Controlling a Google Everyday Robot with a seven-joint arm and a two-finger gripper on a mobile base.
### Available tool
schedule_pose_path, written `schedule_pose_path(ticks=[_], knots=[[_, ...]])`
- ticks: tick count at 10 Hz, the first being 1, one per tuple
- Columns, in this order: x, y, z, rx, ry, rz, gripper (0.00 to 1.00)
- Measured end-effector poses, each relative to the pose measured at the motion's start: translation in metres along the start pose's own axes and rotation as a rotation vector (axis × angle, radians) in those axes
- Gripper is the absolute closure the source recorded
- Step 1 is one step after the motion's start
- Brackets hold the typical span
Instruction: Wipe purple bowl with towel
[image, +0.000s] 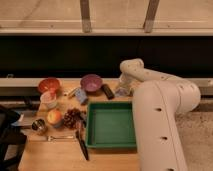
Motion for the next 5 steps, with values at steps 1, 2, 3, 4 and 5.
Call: schedule_pose_path(ticks=[1, 2, 3, 4, 5], knots=[[-0.0015, -0.0034, 0.0031, 0.001, 0.004, 0.016, 0.35], [-0.003, -0.0056, 0.0051, -0.001, 0.005, 0.029, 0.35], [-0.0051, -0.0067, 0.0056, -0.011, 0.008, 0.047, 0.4], [-0.0062, -0.007, 0.006, -0.015, 0.008, 0.057, 0.46], [-0.0062, -0.0076, 0.0062, -0.015, 0.008, 0.056, 0.57]])
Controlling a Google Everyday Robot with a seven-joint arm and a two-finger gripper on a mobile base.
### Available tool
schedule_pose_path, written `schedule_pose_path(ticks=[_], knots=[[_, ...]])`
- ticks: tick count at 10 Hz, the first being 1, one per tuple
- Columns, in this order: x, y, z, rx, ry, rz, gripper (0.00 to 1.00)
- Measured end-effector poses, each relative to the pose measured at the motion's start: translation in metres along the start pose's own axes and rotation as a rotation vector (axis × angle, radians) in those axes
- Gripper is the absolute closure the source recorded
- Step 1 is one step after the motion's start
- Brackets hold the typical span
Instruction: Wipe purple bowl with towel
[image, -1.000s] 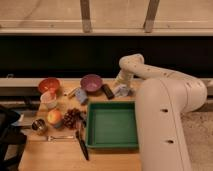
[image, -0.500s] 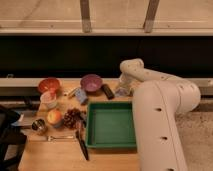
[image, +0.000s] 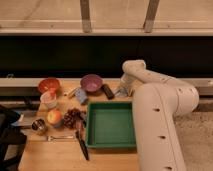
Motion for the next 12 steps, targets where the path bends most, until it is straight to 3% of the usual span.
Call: schedule_pose_path(ticks=[3, 4, 5, 7, 9, 12], knots=[[0.0, -0.002, -0.002, -0.001, 0.001, -0.001, 0.9], [0.002, 0.002, 0.001, -0.029, 0.013, 0.007, 0.97], [0.003, -0.002, 0.003, -0.068, 0.024, 0.027, 1.0], [0.004, 0.003, 0.001, -0.099, 0.037, 0.043, 1.0], [0.002, 0.005, -0.015, -0.143, 0.014, 0.06, 1.0], [-0.002, 0.014, -0.075, -0.253, -0.07, 0.07, 1.0]])
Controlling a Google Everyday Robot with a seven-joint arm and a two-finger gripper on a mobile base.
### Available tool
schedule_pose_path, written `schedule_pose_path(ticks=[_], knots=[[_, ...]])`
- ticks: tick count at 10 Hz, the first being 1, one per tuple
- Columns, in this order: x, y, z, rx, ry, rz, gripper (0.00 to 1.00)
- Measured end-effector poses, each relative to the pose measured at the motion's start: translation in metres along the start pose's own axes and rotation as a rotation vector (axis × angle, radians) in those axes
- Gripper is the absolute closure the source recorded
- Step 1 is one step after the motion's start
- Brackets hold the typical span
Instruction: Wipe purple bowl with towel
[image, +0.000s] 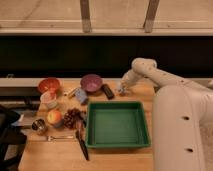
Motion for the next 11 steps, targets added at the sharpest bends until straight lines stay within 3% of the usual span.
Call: schedule_pose_path(ticks=[2, 4, 6, 9, 11], knots=[[-0.006, 0.015, -0.039, -0.091, -0.057, -0.008, 1.0], [-0.007, 0.033, -0.066, -0.158, -0.097, -0.037, 1.0], [-0.005, 0.065, -0.098, -0.25, -0.131, -0.099, 1.0], [0.013, 0.119, -0.106, -0.341, -0.125, -0.201, 1.0], [0.032, 0.159, -0.099, -0.346, -0.106, -0.306, 1.0]])
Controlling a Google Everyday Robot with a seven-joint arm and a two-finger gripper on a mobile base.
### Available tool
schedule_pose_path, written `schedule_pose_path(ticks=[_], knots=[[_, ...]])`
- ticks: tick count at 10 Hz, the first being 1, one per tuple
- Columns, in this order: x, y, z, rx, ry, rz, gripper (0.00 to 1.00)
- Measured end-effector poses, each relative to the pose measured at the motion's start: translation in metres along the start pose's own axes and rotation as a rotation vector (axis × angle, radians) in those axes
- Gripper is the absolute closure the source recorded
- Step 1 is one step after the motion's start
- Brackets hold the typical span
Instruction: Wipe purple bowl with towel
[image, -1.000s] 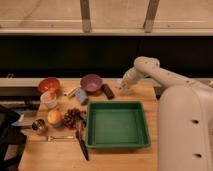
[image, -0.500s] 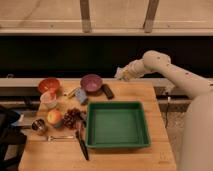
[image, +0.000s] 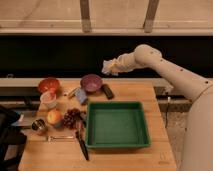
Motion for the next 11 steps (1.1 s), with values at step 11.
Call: schedule_pose_path(ticks=[11], knots=[[0.05, 0.072, 0.053, 0.239, 0.16, -0.471, 1.0]])
